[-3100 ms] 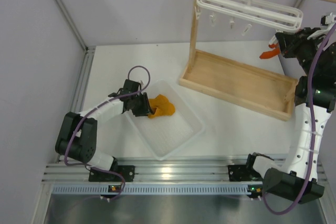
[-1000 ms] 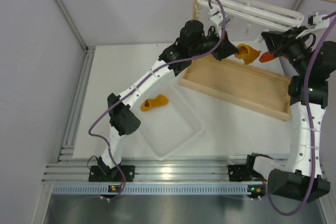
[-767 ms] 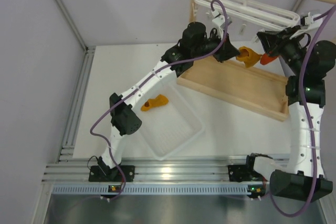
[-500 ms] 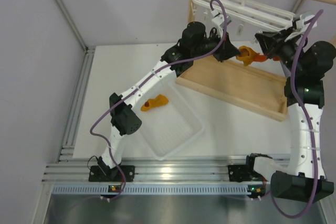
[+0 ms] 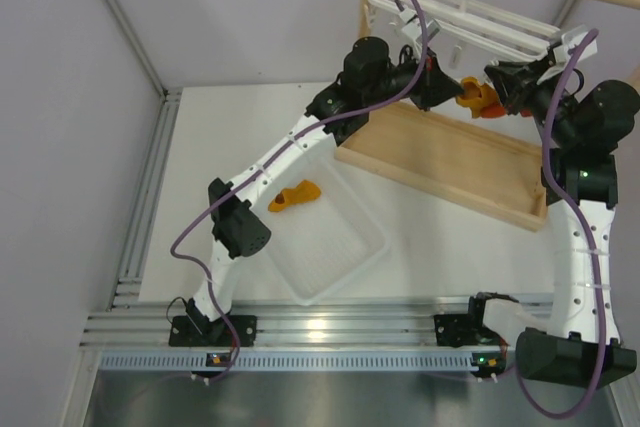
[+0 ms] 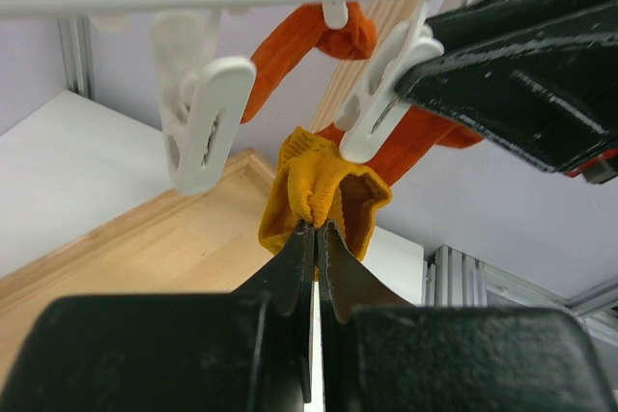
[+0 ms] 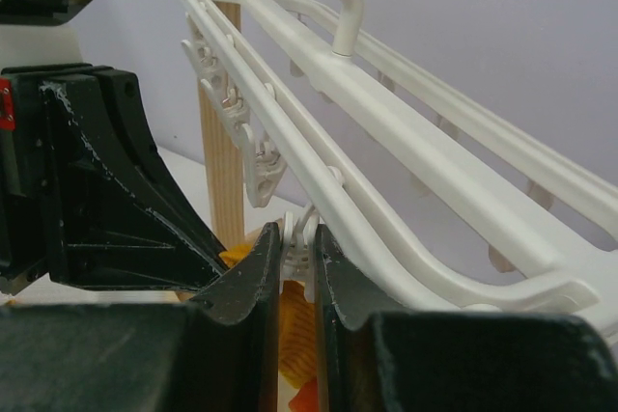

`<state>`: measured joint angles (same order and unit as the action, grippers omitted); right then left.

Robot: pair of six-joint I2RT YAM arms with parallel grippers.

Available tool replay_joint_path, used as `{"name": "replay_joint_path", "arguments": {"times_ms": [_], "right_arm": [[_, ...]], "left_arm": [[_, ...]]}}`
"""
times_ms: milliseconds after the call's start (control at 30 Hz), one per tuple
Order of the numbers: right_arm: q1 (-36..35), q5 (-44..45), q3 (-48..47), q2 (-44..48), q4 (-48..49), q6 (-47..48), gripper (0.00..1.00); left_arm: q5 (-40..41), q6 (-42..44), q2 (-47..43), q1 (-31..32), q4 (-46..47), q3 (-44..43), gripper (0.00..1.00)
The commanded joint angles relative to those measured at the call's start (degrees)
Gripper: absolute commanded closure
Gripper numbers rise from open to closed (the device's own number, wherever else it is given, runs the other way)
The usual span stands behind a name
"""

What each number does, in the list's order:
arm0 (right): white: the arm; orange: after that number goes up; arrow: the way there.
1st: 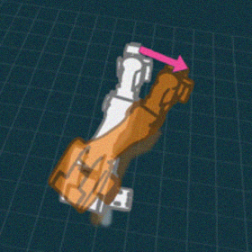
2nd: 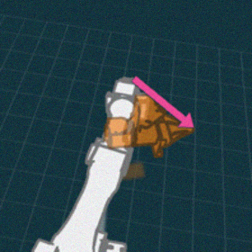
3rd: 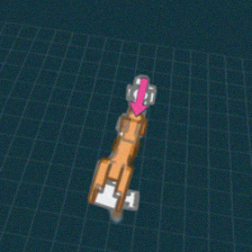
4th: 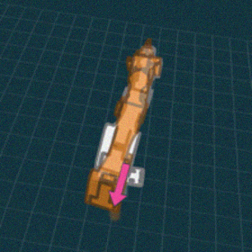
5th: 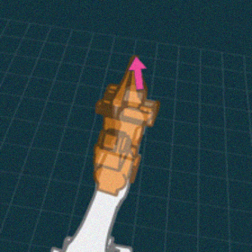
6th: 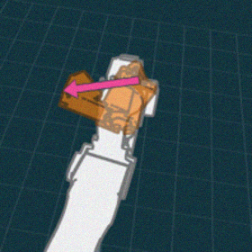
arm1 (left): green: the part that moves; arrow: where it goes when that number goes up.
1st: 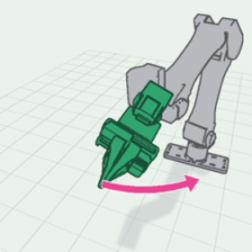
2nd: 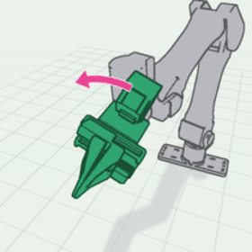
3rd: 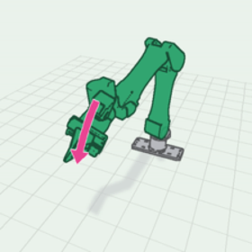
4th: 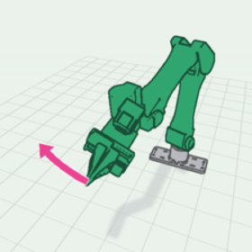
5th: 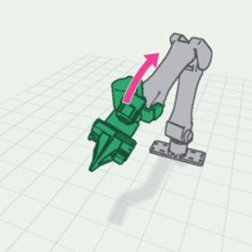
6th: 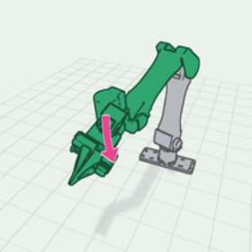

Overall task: Clip the socks to the hanger
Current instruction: Clamp the sock onto the hanger.

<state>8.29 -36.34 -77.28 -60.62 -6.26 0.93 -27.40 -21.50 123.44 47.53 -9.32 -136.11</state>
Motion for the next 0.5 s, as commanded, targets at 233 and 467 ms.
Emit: {"name": "replay_joint_path", "arguments": {"times_ms": [233, 467], "right_arm": [[-2.49, -8.93, 0.28, 0.59, -3.14, 0.04, 1.00], [-2.49, -9.54, -0.24, 0.50, -2.44, -0.58, 1.00]], "left_arm": [[1.29, -2.23, 2.24, 1.08, 6.86, -5.13, 1.00], [1.64, -3.20, 3.21, 1.08, 6.43, -4.60, 1.00]]}}
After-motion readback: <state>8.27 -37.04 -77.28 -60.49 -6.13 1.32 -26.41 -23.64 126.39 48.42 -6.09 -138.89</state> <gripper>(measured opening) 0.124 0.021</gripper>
